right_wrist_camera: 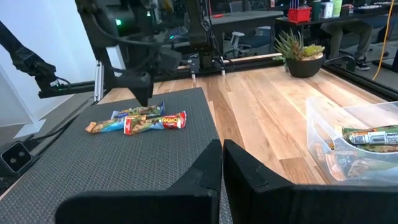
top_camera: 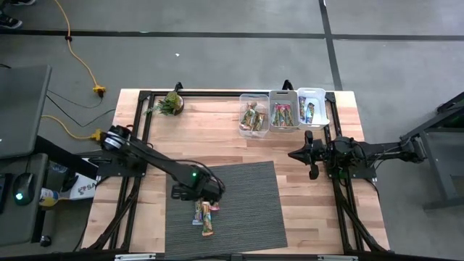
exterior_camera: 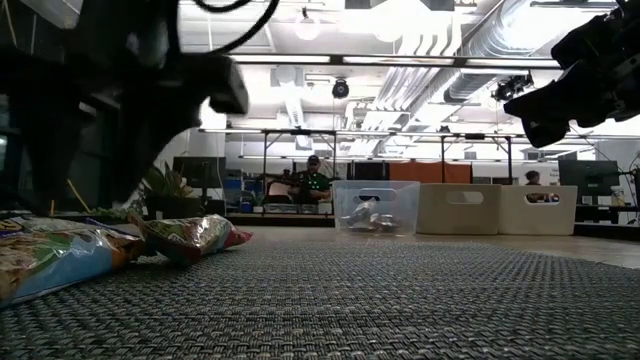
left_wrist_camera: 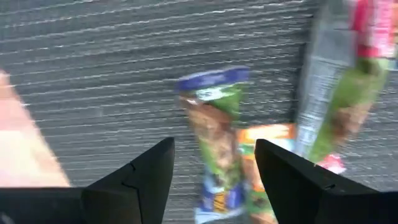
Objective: Pick and place Granola Bars by type
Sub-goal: Put the blue granola bar into the white bin
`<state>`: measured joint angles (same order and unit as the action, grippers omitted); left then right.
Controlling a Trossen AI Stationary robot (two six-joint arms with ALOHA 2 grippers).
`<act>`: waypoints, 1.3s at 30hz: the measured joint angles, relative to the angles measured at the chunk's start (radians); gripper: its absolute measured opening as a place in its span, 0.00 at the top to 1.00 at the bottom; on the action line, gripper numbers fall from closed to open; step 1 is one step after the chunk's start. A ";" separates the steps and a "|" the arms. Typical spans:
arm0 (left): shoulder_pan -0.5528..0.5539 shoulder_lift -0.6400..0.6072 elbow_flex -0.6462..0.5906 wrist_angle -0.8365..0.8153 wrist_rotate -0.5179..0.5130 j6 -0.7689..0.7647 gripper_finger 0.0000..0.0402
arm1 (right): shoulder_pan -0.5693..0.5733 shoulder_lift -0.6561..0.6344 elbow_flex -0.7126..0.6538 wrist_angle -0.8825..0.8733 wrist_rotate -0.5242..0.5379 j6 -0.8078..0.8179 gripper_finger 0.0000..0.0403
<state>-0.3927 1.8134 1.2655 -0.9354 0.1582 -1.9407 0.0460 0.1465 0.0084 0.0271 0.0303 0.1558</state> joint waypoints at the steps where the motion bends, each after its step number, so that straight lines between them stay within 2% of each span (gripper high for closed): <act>1: 0.000 0.011 0.000 0.006 0.012 0.000 0.45 | 0.000 -0.002 0.000 0.000 -0.001 0.000 1.00; 35: 0.000 0.114 0.003 0.050 -0.011 0.030 0.45 | 0.000 0.017 0.000 0.000 0.000 0.000 1.00; 39: 0.000 0.114 0.003 0.051 -0.012 0.038 0.50 | 0.000 0.017 0.000 0.000 0.000 0.000 1.00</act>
<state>-0.3927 1.9274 1.2682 -0.8839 0.1467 -1.9024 0.0460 0.1635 0.0082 0.0273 0.0299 0.1555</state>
